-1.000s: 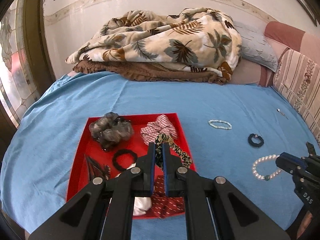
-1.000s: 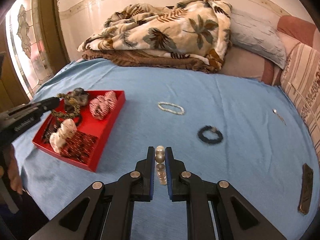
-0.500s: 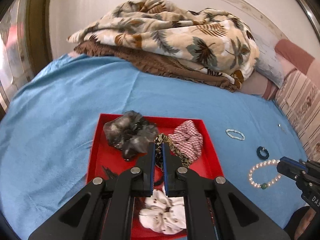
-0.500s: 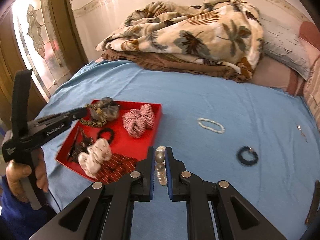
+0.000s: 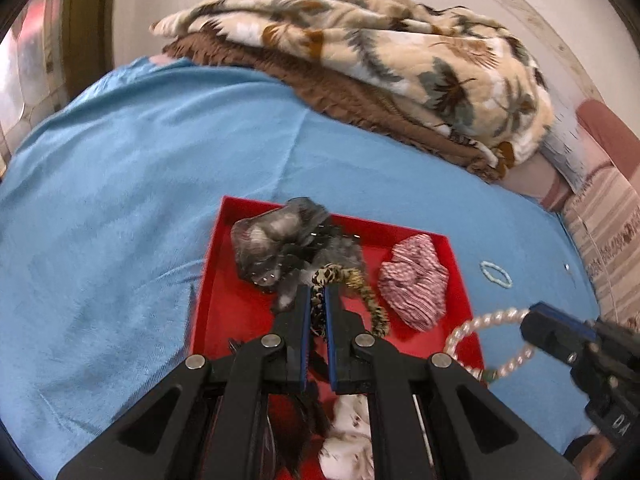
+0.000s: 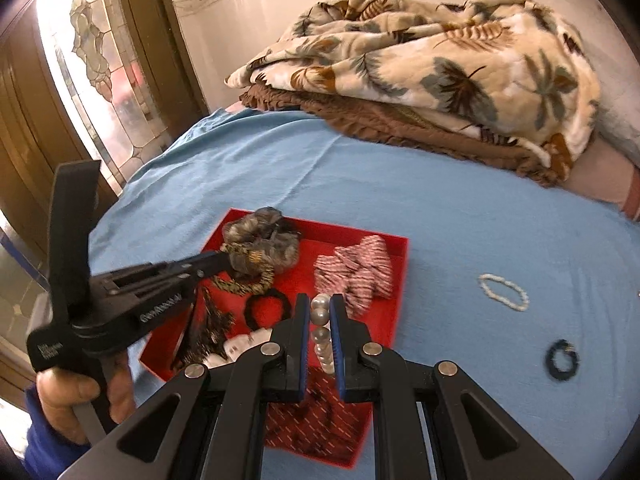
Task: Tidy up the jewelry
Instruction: 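Carry both bracelets into the red tray and open both tools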
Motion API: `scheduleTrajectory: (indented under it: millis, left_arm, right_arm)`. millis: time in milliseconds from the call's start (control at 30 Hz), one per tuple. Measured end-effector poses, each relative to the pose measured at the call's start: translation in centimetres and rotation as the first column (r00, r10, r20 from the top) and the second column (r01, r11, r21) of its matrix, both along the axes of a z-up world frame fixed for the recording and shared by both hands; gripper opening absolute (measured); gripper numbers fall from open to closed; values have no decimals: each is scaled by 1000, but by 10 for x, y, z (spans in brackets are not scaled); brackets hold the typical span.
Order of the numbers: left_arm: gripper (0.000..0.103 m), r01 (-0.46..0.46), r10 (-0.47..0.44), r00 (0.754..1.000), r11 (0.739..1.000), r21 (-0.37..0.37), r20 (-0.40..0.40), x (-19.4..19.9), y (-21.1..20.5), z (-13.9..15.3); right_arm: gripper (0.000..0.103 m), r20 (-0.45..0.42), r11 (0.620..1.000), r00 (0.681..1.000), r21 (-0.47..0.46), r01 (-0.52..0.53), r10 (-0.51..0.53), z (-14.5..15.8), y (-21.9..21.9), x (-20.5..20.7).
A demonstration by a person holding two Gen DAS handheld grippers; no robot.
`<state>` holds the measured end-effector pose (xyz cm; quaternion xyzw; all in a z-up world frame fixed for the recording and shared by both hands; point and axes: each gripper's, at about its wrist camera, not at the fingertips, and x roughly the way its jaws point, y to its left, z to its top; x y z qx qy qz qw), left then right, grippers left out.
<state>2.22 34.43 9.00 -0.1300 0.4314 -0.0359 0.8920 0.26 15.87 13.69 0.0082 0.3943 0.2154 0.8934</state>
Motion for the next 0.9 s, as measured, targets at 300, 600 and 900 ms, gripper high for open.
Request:
scheduleTrajectory:
  millis: [300,600,900]
  left_arm:
    - [7,-71,75,996,993,93,-40,11,6,-14]
    - [9,-118,129,989,984,137,-74,13,12,-22]
    - [41,-116,117,993,987,115,2,-5,13,-2]
  right_arm:
    - [11,-135,997,990,-71,14,-24,-58,7,25]
    - [12,-150,993,988,-118,10,-28,-72,10,21]
    - [43,-95,994,995,-112,2,-13,-58,15,4]
